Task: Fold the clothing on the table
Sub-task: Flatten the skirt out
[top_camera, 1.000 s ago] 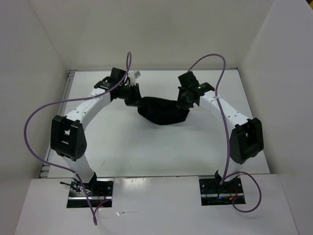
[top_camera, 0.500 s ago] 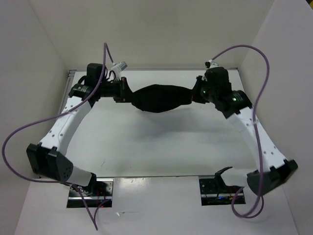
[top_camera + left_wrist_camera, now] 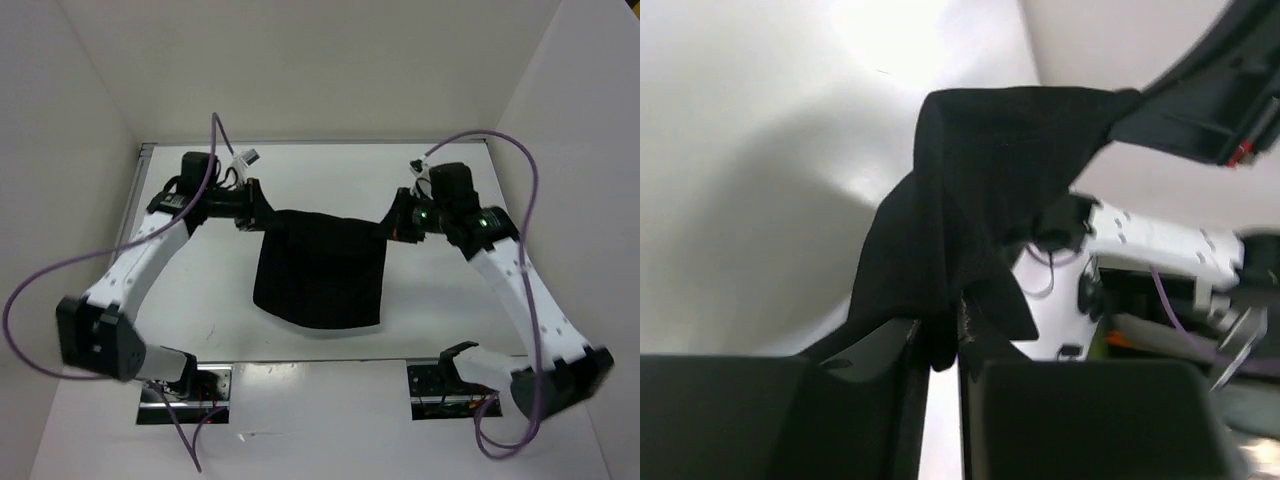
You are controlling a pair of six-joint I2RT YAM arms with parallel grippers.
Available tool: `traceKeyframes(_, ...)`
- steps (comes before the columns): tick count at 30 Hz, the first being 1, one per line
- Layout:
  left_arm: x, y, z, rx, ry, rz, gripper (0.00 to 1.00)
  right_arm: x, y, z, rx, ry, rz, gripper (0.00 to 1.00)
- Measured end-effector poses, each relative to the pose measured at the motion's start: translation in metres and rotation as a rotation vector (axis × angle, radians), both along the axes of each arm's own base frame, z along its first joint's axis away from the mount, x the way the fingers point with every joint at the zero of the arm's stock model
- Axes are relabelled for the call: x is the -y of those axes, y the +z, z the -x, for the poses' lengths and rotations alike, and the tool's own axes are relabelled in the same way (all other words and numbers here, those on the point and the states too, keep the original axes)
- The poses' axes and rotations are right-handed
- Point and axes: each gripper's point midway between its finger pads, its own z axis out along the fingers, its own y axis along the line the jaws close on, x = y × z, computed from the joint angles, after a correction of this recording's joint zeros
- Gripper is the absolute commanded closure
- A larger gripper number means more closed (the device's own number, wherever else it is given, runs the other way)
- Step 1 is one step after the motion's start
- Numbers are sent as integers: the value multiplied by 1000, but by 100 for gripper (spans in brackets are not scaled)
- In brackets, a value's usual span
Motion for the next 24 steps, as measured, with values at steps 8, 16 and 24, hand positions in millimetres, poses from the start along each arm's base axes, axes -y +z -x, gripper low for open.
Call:
traceKeyframes(8, 0, -106, -162, -349, 200, 91, 49, 33, -93, -146, -148, -234, 26, 56)
traceKeyframes(16, -41, -64, -210, -218, 330, 183, 43, 39, -10, -178, 161, -276, -14, 48)
traceKeyframes(24, -6, -137, -143, -248, 184, -58, 53, 16, -90, -140, 12, -211, 171, 66)
